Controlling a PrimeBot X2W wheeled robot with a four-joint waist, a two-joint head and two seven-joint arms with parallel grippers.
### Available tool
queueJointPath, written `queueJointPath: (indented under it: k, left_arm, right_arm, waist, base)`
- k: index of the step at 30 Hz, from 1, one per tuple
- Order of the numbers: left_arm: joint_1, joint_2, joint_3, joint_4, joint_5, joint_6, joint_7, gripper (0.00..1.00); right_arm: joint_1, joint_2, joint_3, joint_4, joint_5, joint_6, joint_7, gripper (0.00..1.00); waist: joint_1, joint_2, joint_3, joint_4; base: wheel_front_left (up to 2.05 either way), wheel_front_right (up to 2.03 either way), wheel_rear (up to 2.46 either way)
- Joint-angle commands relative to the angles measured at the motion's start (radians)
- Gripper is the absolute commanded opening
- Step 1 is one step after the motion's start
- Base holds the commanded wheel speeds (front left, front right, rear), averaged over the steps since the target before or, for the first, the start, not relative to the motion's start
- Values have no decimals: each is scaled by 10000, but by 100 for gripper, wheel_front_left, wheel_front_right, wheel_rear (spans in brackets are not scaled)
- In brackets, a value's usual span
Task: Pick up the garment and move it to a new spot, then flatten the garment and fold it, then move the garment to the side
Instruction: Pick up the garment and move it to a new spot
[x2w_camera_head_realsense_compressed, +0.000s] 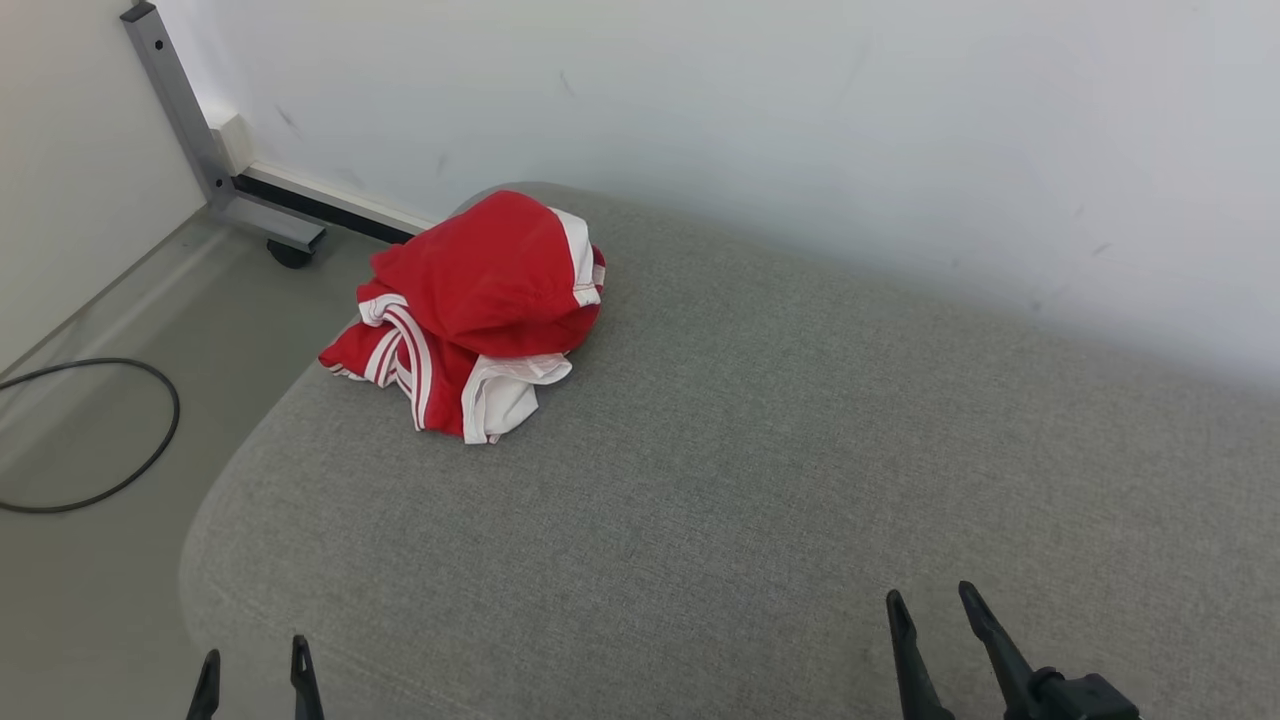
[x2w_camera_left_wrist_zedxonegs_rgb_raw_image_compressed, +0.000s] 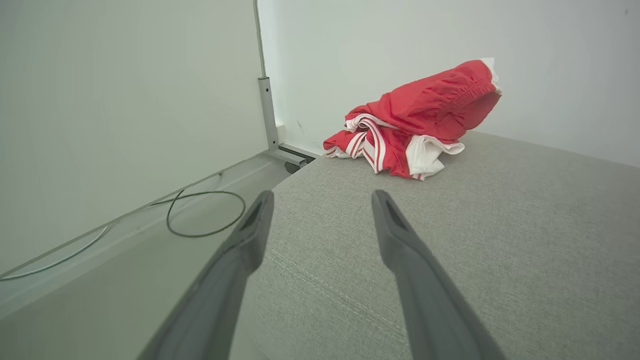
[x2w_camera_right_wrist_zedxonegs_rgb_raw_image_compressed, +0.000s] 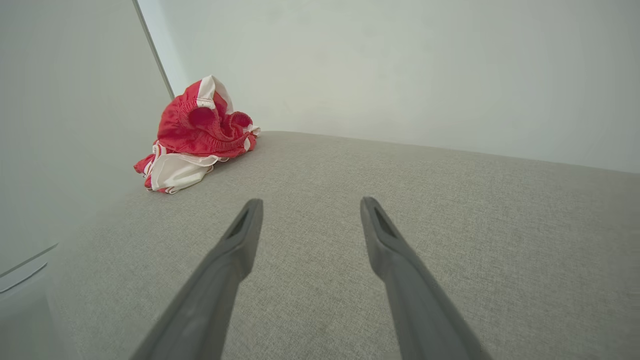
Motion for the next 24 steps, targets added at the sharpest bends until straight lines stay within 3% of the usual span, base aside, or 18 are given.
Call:
queueJointPath:
  k: [1, 7, 15, 24]
  left_arm:
    - [-210, -13, 32, 123, 12, -107, -35, 100]
    - [-933, -13, 316, 425, 17, -380, -35, 100]
    - [-2589, 157, 1472, 1053, -149, -767, -35, 100]
    - [-4936, 918, 2477, 2014, -597, -1188, -35, 100]
  right_arm:
    - [46, 2, -59, -42, 32, -21, -7, 100]
    - [-45, -1, -78, -238, -19, -21, -7, 100]
    - [-682, -5, -151, -398, -302, -21, -7, 100]
    - [-1383, -1, -444, -575, -247, -21, -7, 100]
  waist:
    - [-1, 0, -35, -37]
    - [-1, 0, 202, -655]
    - [-1, 0, 1107, -2483]
    - [-1, 0, 2387, -4079]
  base:
    - [0, 0, 0]
    - [0, 0, 0]
    - [0, 0, 0]
    - [0, 0, 0]
